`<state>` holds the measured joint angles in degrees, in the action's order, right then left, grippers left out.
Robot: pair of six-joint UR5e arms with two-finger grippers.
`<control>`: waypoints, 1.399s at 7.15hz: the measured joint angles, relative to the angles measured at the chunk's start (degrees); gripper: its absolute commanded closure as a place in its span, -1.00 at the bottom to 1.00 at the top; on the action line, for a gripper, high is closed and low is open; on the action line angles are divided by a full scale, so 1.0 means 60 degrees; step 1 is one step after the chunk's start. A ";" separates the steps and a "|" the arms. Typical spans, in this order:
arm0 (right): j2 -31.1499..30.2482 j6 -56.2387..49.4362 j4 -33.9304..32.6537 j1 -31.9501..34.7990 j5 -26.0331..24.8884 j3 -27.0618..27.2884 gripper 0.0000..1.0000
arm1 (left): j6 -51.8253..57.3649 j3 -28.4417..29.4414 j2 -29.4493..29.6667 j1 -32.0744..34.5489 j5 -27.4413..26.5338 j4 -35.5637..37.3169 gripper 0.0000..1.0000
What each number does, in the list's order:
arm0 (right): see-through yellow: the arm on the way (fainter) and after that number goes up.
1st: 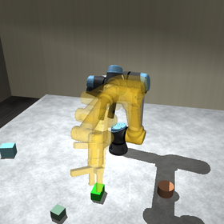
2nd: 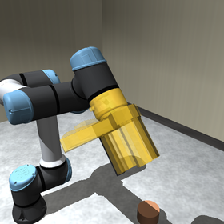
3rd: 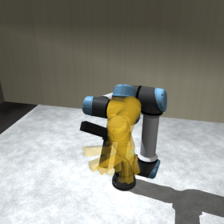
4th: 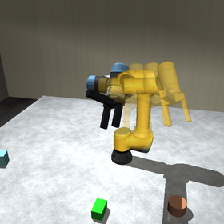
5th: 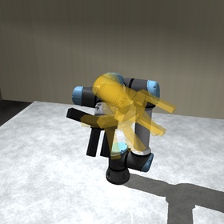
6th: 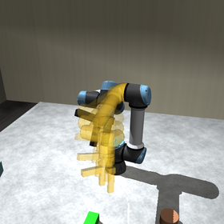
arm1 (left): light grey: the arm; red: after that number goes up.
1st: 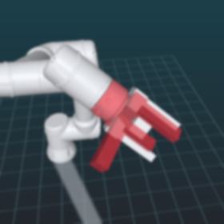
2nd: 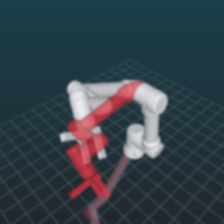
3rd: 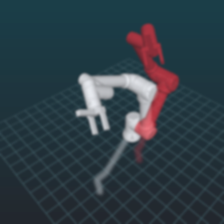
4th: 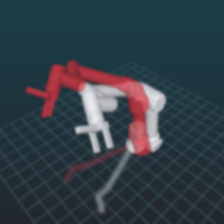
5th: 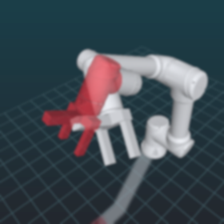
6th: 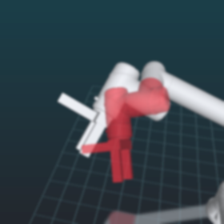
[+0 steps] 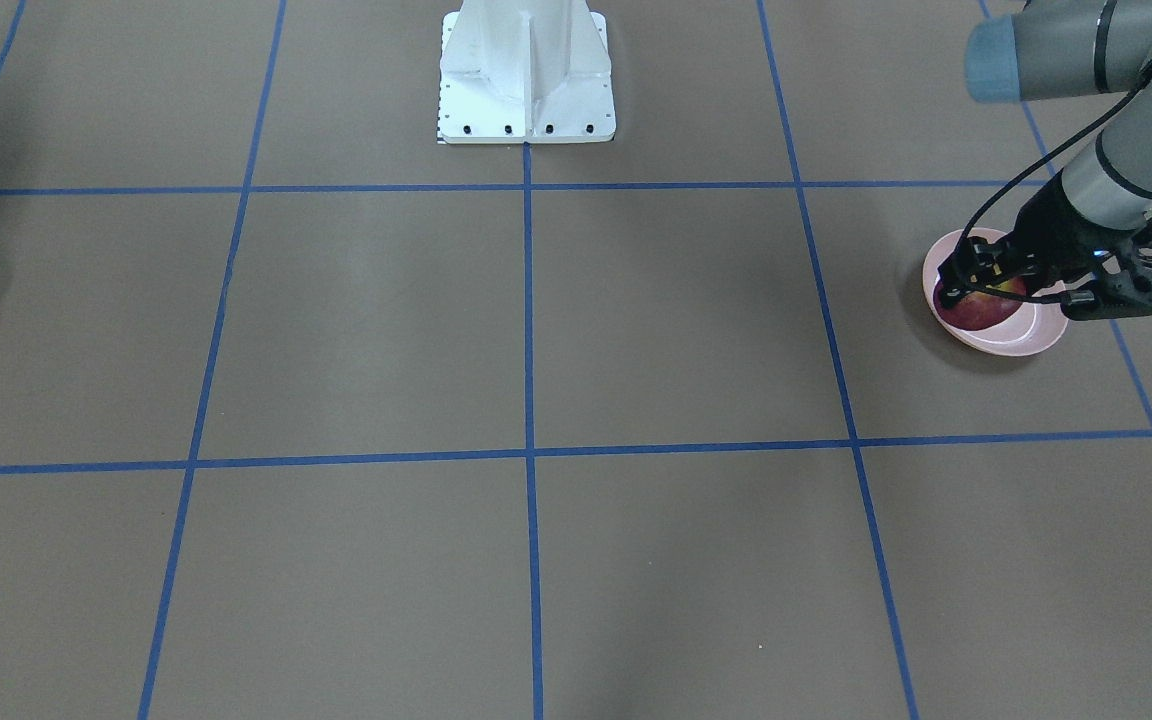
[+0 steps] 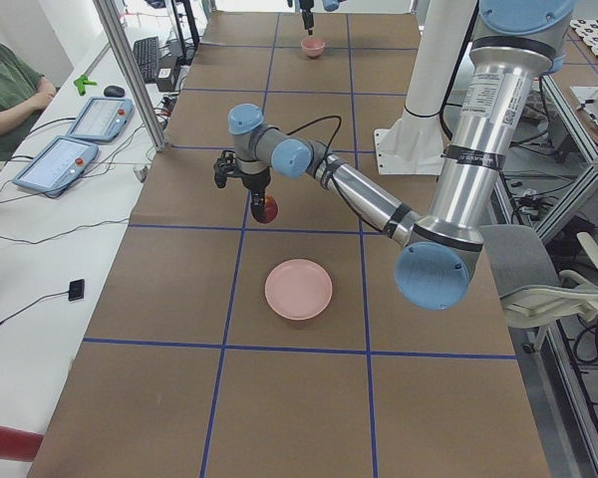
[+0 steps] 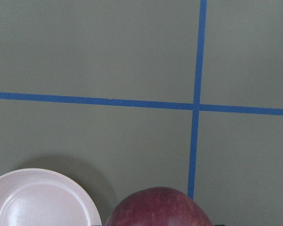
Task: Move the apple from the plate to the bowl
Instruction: 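Hold the apple up with the left gripper while the right drags the bowl inward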
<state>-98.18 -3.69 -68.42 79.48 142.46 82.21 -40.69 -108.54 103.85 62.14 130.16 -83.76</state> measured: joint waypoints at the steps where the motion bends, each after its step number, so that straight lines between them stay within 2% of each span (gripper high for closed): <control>1: 0.0000 0.0009 0.0010 -0.0189 0.0118 -0.0026 -0.36 | 0.0000 -0.0006 0.0000 0.0005 0.0000 0.0000 1.00; 2: 0.0004 0.0020 0.0010 -0.0418 0.0186 -0.0040 0.99 | 0.0000 -0.0022 0.0000 0.0010 0.0000 0.0000 1.00; 6: 0.0204 0.0254 0.0012 -0.0852 0.0307 0.0028 1.00 | 0.0000 -0.0129 -0.0121 0.0019 0.0000 0.0043 1.00; 8: 0.0710 0.1112 -0.0032 -0.0805 0.1232 0.0074 1.00 | 0.0000 -0.0168 -0.0148 0.0027 0.0000 0.0056 1.00; 10: 0.1897 0.2389 -0.0341 -0.0680 0.1784 0.0112 1.00 | -0.0094 -0.0127 0.0006 0.0012 0.0061 0.0067 1.00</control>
<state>-86.80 10.64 -70.46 75.40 153.17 82.88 -41.25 -109.30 103.88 62.21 130.53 -83.36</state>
